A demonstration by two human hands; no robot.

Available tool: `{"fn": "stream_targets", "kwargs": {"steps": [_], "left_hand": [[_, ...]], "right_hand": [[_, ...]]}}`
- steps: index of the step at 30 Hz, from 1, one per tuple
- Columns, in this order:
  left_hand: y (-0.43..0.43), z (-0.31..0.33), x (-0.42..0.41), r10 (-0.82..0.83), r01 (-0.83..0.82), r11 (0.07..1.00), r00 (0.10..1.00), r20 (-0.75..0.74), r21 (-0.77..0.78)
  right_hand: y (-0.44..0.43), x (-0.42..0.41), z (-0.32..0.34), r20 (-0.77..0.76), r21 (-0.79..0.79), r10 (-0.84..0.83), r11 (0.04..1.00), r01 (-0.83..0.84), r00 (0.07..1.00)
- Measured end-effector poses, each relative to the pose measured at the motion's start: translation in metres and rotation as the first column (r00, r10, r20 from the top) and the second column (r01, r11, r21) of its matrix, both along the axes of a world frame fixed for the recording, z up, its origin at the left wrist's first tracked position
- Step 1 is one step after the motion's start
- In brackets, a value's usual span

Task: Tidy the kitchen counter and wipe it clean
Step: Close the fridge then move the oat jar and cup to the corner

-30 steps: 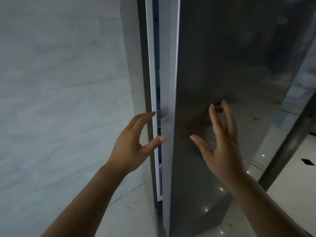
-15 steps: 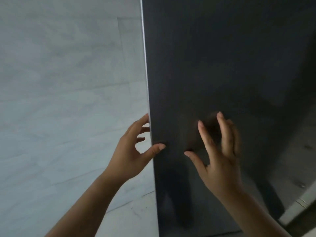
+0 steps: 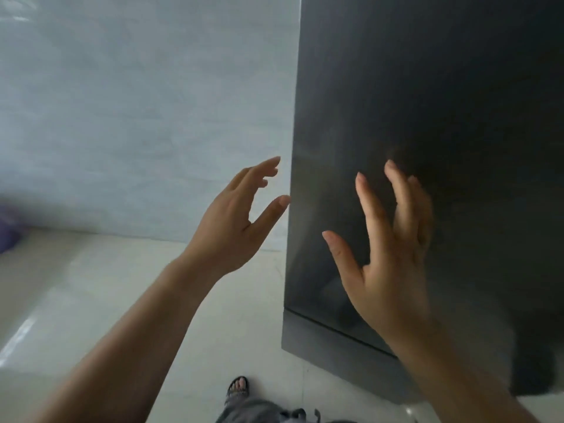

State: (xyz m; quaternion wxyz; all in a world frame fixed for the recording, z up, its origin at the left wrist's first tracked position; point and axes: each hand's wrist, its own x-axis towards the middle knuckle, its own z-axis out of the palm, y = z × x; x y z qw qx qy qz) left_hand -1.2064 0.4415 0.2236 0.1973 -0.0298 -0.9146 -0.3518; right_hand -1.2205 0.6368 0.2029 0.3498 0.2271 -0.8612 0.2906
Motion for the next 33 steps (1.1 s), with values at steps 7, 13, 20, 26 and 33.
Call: {"fn": "stream_targets", "kwargs": {"steps": [7,13,20,26,33], "left_hand": [[0.005,-0.093,0.135,0.294,-0.341,0.926,0.920,0.258,0.160],[0.014,-0.136,0.263,0.434,-0.634,0.666,0.758,0.487,0.394],[-0.044,-0.150,0.351,0.571,-0.824,0.400,0.567,0.594,0.402],[-0.150,-0.153,0.419,0.635,-0.873,0.258,0.476,0.608,0.413],[-0.221,-0.141,0.512,0.765,-0.891,-0.020,0.279,0.581,0.455]], "right_hand": [[-0.014,0.061,-0.071,0.574,-0.238,0.456,0.887,-0.395,0.680],[-0.044,0.109,-0.105,0.721,-0.274,0.587,0.729,-0.627,0.368],[-0.144,0.157,-0.132,0.835,-0.250,0.542,0.532,-0.809,0.099],[-0.286,0.216,-0.142,0.834,-0.242,0.551,0.304,-0.921,-0.037],[-0.423,0.298,-0.128,0.810,-0.232,0.557,0.016,-0.973,-0.184]]}}
